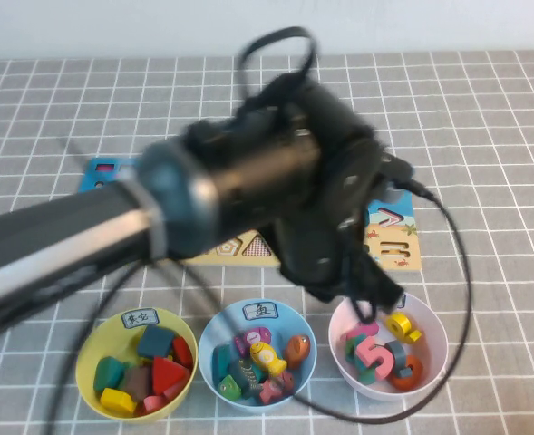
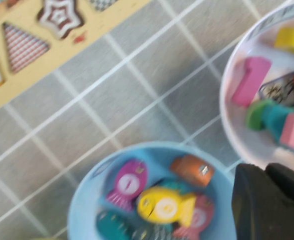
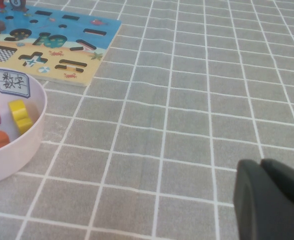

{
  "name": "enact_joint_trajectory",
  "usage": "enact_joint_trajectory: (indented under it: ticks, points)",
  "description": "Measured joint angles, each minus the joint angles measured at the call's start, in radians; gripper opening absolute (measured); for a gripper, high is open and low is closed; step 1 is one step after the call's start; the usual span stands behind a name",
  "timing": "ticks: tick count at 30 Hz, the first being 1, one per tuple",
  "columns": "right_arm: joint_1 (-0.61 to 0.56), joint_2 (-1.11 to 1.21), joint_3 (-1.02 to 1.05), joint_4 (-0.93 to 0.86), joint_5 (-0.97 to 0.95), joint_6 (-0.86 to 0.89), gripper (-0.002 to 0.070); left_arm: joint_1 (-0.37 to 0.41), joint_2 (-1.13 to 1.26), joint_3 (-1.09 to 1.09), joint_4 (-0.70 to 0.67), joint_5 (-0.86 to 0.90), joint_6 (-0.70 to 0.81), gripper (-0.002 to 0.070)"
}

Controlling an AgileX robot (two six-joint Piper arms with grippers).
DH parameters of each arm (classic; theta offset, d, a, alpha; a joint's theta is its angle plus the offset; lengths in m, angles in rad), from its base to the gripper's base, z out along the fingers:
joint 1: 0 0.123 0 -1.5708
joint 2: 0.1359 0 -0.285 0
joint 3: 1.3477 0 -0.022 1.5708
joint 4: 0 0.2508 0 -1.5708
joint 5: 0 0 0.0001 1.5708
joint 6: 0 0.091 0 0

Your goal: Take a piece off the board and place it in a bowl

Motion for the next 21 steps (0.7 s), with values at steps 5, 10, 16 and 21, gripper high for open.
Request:
enact_joint_trajectory:
  ticks: [5, 10, 16, 21]
  points:
    - [0.0, 0.0, 0.0, 0.0, 0.0, 0.0, -0.0017, 0.011, -0.158, 0.196, 0.046, -0.09, -0.002, -0.0001]
    - [0.0, 0.0, 0.0, 0.0, 0.0, 0.0, -0.0017, 0.018, -0.284, 0.399, 0.119, -0.235, -0.06, -0.0002]
    - [0.0, 0.0, 0.0, 0.0, 0.0, 0.0, -0.0017, 0.02, -0.466, 0.582, 0.178, -0.339, -0.141, -0.0003]
    - [0.0, 0.0, 0.0, 0.0, 0.0, 0.0, -0.0017, 0.02, -0.653, 0.672, 0.204, -0.342, -0.176, -0.0003]
